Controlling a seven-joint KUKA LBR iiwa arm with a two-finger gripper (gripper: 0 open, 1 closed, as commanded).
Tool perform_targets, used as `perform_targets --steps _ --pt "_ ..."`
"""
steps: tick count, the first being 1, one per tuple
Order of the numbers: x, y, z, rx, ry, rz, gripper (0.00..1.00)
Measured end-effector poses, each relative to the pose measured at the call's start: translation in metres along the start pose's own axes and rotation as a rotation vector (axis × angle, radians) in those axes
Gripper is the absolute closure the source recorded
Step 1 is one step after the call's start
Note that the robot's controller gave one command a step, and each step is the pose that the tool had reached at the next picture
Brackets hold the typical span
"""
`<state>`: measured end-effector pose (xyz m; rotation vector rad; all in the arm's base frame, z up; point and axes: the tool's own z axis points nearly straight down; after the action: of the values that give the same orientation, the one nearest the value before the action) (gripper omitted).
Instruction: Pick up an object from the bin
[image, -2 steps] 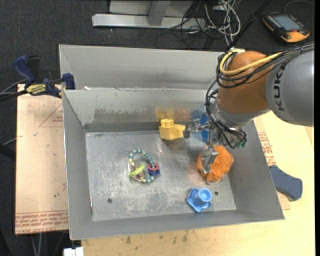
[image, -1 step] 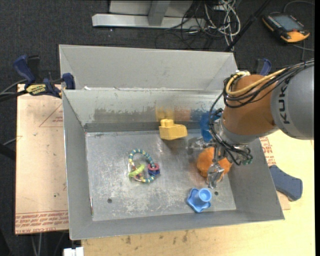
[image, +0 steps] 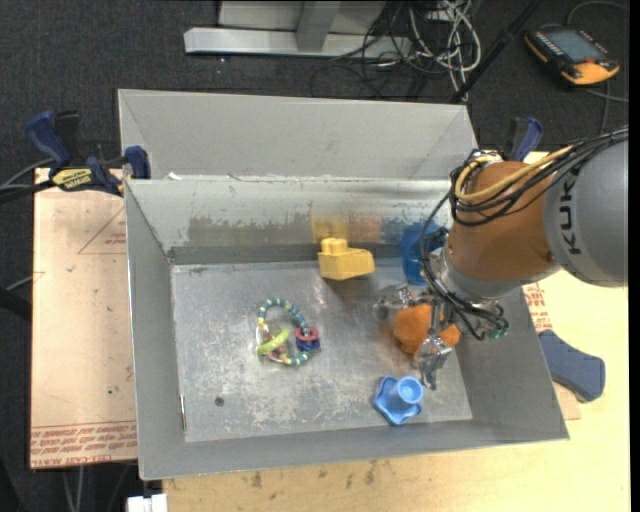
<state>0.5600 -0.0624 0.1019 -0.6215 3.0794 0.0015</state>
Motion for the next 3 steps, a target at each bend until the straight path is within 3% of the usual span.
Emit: perform_targets --steps 1,2,3 --pt "-0.005 -0.017 -0.027 -0.005 0.007 0.116 0.0" --pt "-0.005 -0.054 0.017 -0.002 -0.002 -0.081 1.0" --pt "-0.005 -0.054 0.017 -0.002 -0.002 -0.081 1.0"
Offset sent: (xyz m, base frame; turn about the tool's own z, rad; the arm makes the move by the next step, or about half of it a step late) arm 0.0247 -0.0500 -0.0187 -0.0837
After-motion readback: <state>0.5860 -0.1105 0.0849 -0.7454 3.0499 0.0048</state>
